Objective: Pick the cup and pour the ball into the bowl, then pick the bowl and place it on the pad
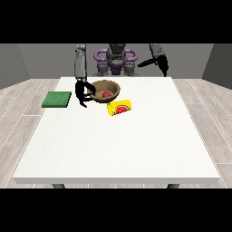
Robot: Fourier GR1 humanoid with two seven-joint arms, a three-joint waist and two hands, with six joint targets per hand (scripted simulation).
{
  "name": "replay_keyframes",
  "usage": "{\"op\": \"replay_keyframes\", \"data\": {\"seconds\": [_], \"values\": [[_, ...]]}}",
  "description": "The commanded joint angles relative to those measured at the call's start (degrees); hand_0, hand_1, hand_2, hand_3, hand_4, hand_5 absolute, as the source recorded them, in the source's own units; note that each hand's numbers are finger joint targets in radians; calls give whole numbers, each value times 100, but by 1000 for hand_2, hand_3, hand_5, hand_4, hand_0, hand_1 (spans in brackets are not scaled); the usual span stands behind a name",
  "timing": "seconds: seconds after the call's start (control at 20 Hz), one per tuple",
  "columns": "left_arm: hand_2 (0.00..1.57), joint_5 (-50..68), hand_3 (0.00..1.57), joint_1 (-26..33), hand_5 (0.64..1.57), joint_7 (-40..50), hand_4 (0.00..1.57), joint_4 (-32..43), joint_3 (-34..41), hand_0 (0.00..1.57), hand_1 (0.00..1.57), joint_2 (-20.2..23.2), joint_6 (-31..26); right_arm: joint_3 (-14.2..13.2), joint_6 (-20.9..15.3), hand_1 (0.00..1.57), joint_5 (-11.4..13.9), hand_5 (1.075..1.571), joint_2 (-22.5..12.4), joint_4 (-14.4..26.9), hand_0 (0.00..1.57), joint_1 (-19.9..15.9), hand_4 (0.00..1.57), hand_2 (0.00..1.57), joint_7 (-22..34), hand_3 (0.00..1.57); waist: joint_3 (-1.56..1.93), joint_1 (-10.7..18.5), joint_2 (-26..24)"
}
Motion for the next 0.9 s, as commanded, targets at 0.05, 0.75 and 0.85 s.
{"op": "replay_keyframes", "data": {"seconds": [0.05,0.75,0.85], "values": [[0,164,0,44,1570,-73,0,234,314,0,0,228,-44,272,-365,1571,251,1555,41,158,1571,-116,1026,1571,923,1571,113,-281,-134],[0,314,0,518,1569,-513,0,574,628,0,0,574,-35,-220,750,1571,-355,1564,-1320,-448,1571,-433,1058,1571,2413,1571,118,-778,-399],[0,145,0,306,1569,-425,0,662,574,0,0,312,459,-123,985,1571,-355,1560,-1256,-546,1571,-366,1062,1571,2330,1571,118,-997,-317]]}}
